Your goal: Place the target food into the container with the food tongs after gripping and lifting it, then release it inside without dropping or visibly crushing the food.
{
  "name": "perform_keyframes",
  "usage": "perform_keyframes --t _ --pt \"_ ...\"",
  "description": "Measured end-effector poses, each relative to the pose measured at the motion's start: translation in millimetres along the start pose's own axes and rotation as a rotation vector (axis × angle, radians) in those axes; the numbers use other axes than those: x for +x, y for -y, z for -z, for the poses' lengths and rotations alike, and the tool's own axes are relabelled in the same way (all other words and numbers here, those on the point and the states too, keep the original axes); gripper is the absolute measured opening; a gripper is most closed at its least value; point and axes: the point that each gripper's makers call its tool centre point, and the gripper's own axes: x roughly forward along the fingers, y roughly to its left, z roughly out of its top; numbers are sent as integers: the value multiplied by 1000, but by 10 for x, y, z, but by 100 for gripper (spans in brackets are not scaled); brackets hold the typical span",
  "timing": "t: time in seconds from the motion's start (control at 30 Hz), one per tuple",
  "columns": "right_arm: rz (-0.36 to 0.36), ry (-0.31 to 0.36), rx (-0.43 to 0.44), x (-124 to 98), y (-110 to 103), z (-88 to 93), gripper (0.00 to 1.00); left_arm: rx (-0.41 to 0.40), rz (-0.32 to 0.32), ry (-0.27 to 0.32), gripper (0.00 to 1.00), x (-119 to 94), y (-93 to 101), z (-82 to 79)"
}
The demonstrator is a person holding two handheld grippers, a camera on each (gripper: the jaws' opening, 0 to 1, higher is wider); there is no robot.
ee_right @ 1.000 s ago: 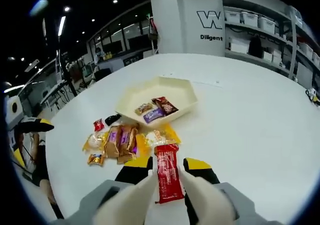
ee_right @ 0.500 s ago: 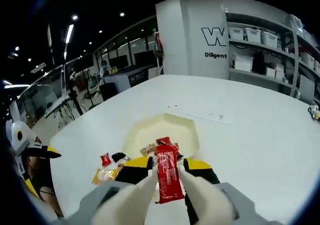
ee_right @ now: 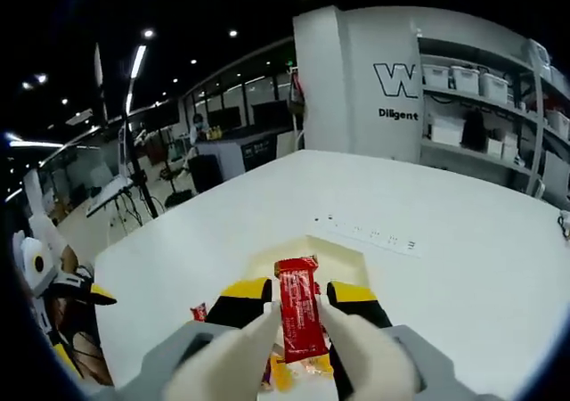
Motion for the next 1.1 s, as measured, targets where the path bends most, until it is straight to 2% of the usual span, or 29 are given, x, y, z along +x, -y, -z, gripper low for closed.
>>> perform_keyframes --t 0.27,0.63,1.1 --pt "-15 31 -5 76 -40 -194 19 -10 -5 -1 94 -20 -32 -1" --pt "-27 65 11 169 -36 -316 21 -11 -21 3 93 -47 -123 -30" --pt "-26 48 24 189 -2 -231 20 -22 -27 3 92 -41 -168 -31"
